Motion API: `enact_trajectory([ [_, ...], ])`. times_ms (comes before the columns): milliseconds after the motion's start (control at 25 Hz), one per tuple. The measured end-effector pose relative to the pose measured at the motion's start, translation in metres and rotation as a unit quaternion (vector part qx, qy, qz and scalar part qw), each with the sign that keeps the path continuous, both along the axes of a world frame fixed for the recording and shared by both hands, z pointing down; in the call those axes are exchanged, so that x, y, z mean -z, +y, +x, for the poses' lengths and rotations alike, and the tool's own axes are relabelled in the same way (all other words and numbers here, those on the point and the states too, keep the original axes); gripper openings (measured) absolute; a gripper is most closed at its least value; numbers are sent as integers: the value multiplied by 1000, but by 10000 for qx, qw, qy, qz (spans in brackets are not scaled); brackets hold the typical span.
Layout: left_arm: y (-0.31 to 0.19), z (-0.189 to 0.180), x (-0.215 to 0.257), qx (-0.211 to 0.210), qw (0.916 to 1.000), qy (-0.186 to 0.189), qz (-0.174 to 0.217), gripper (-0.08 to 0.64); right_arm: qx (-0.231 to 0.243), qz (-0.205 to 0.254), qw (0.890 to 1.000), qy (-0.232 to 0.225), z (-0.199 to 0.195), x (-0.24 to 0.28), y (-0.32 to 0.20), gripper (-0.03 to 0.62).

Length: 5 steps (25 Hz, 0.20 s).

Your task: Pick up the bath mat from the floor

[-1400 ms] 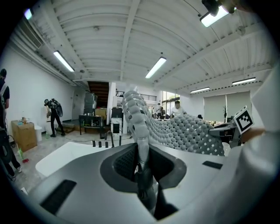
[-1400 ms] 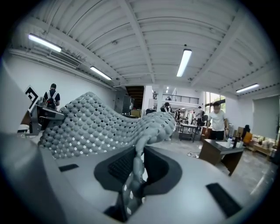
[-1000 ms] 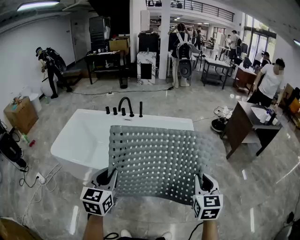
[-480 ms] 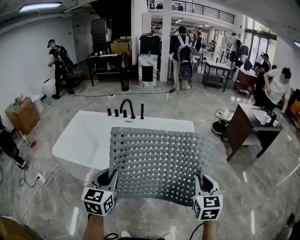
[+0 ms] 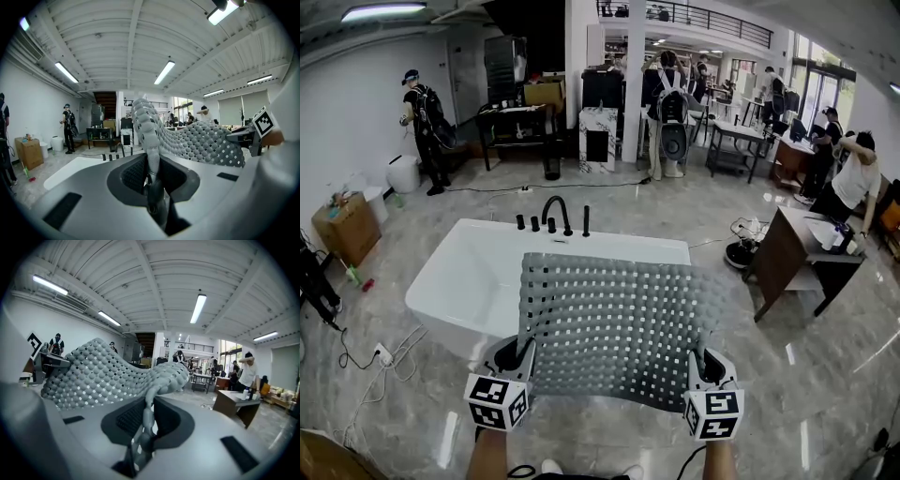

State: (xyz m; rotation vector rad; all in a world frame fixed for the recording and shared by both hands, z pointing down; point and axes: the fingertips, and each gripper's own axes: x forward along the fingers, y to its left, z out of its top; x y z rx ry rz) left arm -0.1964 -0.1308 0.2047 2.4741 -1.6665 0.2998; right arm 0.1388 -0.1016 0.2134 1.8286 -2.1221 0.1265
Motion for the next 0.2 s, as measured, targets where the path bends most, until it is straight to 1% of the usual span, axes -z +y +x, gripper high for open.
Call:
enact_trajectory([
  [200,2,-1,1,8,10000,31,-60,55,-36,-6,10000,28,1,4,4,67],
])
